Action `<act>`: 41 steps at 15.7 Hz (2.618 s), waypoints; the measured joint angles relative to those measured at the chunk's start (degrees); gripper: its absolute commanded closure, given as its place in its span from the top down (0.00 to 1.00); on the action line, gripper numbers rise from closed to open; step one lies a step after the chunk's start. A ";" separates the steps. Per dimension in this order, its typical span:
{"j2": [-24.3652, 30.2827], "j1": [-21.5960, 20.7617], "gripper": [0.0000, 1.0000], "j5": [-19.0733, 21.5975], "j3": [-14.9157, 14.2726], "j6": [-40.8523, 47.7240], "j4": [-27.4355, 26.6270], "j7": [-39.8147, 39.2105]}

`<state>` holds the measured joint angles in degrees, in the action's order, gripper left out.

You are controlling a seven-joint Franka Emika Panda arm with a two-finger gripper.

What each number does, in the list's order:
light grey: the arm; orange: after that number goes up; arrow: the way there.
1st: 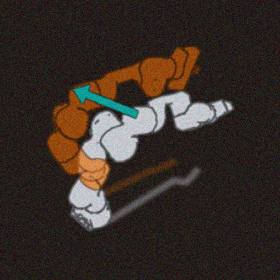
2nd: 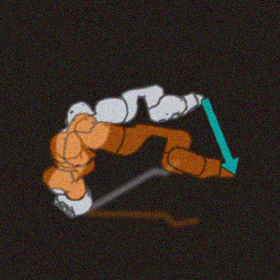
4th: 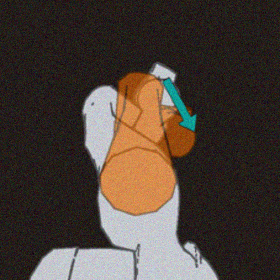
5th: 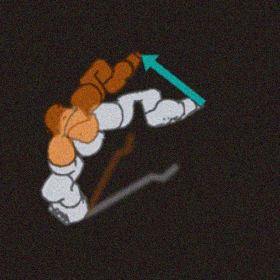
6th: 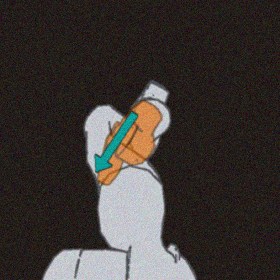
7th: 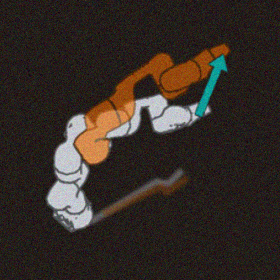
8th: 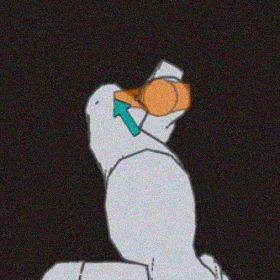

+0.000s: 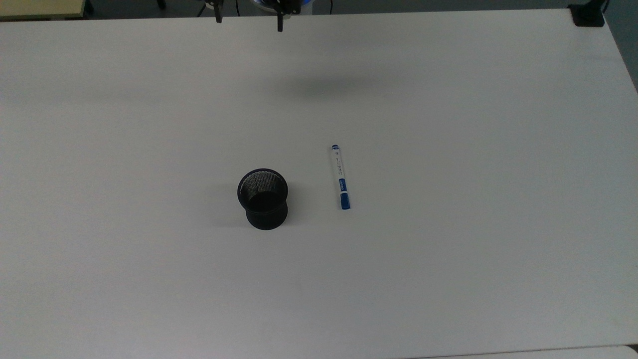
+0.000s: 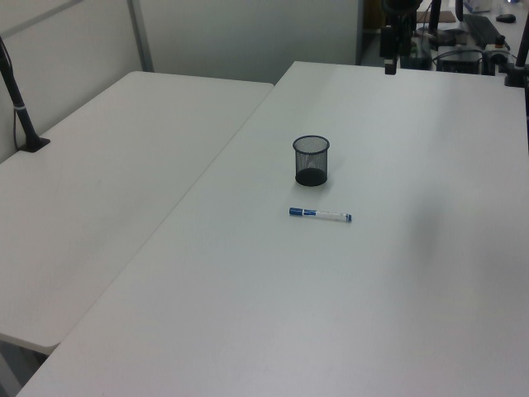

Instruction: Insert the marker

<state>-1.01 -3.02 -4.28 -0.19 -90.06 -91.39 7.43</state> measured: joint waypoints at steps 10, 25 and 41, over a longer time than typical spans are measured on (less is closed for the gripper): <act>-0.02 0.00 1.00 0.00 0.00 -1.67 -0.01 -0.07; -16.43 -7.57 1.00 0.45 1.29 -25.30 -1.37 3.26; -31.13 -10.36 0.43 -3.32 1.27 -42.64 -1.22 11.09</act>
<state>-32.14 -13.38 -7.60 1.08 -132.70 -92.61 18.53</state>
